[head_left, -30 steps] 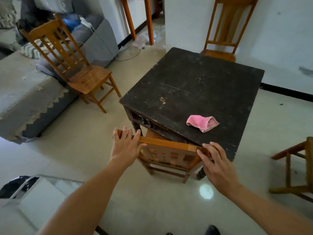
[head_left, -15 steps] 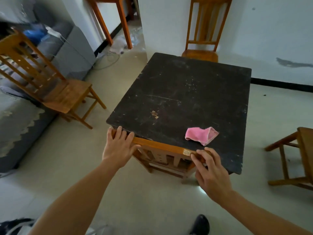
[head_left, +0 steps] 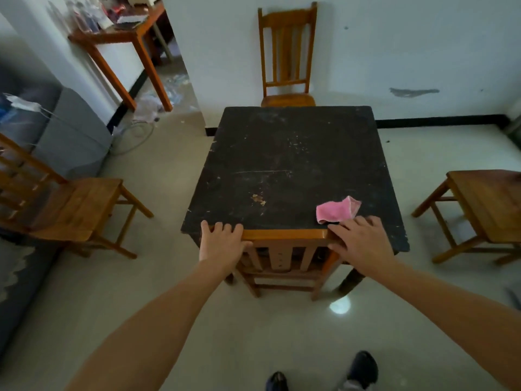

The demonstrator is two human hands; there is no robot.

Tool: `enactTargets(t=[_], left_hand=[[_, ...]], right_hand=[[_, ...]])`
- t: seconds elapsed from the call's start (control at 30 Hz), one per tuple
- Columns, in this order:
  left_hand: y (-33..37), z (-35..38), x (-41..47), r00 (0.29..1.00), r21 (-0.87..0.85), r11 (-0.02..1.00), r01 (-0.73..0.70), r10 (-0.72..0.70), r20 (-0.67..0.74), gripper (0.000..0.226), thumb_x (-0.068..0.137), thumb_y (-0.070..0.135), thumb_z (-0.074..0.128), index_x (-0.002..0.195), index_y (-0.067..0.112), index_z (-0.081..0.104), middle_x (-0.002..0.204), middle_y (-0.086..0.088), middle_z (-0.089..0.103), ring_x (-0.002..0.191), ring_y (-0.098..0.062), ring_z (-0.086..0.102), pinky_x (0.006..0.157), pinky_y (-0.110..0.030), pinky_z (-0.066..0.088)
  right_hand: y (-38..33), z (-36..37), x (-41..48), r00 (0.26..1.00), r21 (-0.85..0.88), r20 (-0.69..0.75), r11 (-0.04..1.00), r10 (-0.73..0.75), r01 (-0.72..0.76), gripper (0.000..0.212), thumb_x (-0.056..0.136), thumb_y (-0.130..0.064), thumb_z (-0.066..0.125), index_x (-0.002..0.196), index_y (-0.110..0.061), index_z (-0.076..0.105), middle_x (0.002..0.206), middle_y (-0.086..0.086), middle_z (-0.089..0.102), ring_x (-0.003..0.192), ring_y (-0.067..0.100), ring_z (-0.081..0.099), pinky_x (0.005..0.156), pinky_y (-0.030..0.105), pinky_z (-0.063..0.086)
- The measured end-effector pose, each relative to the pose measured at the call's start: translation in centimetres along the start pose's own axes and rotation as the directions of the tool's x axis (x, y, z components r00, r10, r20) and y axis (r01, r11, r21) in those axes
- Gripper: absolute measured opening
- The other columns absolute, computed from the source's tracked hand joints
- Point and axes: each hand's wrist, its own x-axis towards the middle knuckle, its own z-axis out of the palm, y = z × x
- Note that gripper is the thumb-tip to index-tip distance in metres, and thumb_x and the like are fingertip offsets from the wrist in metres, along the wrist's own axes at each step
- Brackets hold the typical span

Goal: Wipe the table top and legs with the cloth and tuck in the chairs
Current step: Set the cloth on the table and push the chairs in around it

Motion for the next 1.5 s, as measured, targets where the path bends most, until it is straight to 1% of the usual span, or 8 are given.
enactTargets(t=[0.07,0.23,0.53,0.8,1.0,1.13,1.33,1.5], left_hand=[[-0.6,-0.4,0.0,0.997,0.017,0.997,-0.076,0.076,0.034,0.048,0.097,0.057,0.027,0.128,0.024,0.045,0.125,-0.002,0.06,0.122,-0.026,0.051,0.112,-0.058,0.021],[-1.0,-0.2,-2.5,0.983,0.022,0.982,-0.186,0.185,0.017,0.048,0.096,0.059,0.029,0.12,0.023,0.049,0.113,0.001,0.064,0.11,-0.021,0.059,0.108,-0.05,0.03],[-1.0,2.4,-10.1,0.889,0.048,0.888,-0.457,0.458,0.001,0.043,0.097,0.059,0.026,0.105,0.022,0.045,0.089,0.0,0.059,0.073,-0.017,0.056,0.07,-0.034,0.049],[-0.6,2.7,-12.1,0.814,0.013,0.82,-0.573,0.567,0.127,0.043,0.094,0.061,0.032,0.109,0.024,0.045,0.087,0.001,0.052,0.076,-0.018,0.056,0.075,-0.037,0.051],[-1.1,2.4,-11.2,0.796,-0.036,0.818,-0.575,0.569,0.207,0.039,0.092,0.063,0.036,0.103,0.027,0.046,0.087,0.001,0.056,0.077,-0.016,0.056,0.078,-0.036,0.049],[-0.6,1.2,-10.3,0.794,-0.056,0.825,-0.562,0.558,0.243,0.033,0.092,0.06,0.041,0.103,0.03,0.048,0.085,0.007,0.052,0.077,-0.01,0.051,0.076,-0.029,0.044],[1.5,-2.5,-8.2,0.82,-0.07,0.936,-0.344,0.336,0.463,0.04,0.082,0.048,0.066,0.116,0.03,0.054,0.111,0.006,0.056,0.101,-0.011,0.051,0.084,-0.026,0.042],[10.0,-8.4,-2.0,0.927,-0.259,0.946,-0.193,0.262,0.268,0.035,0.088,0.052,0.057,0.115,0.029,0.056,0.111,0.005,0.061,0.097,-0.009,0.057,0.087,-0.032,0.05]], right_hand=[[-1.1,-1.3,0.9,0.99,-0.054,0.137,0.998,-0.01,0.018,0.032,0.093,-0.053,0.053,0.117,-0.033,0.058,0.118,-0.008,0.063,0.112,0.017,0.059,0.105,0.044,0.039],[-2.4,-3.3,0.2,0.949,-0.033,0.311,0.997,-0.058,0.072,0.028,0.096,-0.049,0.051,0.106,-0.024,0.059,0.099,-0.004,0.064,0.084,0.011,0.06,0.086,0.032,0.053],[-4.1,-4.8,-7.9,0.9,-0.038,0.409,0.982,-0.152,0.183,0.031,0.094,-0.055,0.049,0.109,-0.029,0.059,0.099,-0.009,0.065,0.088,0.009,0.061,0.077,0.025,0.049],[-4.6,-4.4,-11.6,0.86,-0.001,0.47,0.974,-0.2,0.227,0.035,0.093,-0.054,0.046,0.11,-0.028,0.062,0.093,-0.007,0.065,0.08,0.009,0.061,0.076,0.026,0.051],[-4.6,-4.3,-11.1,0.846,0.042,0.478,0.968,-0.236,0.246,0.036,0.091,-0.055,0.047,0.104,-0.026,0.065,0.087,-0.006,0.066,0.072,0.01,0.06,0.065,0.022,0.045],[-3.7,-4.5,-10.2,0.842,0.102,0.468,0.962,-0.27,0.252,0.035,0.089,-0.052,0.049,0.095,-0.023,0.066,0.081,-0.004,0.065,0.069,0.012,0.06,0.069,0.026,0.054],[-0.6,-5.3,-7.7,0.839,0.445,0.455,0.892,-0.298,0.076,0.043,0.089,-0.064,0.05,0.106,-0.028,0.065,0.092,-0.009,0.064,0.084,0.009,0.06,0.082,0.025,0.051],[8.4,-4.7,-5.2,0.902,0.393,0.375,0.918,-0.215,0.055,0.039,0.093,-0.059,0.047,0.116,-0.031,0.061,0.095,-0.009,0.066,0.086,0.011,0.062,0.068,0.023,0.042]])
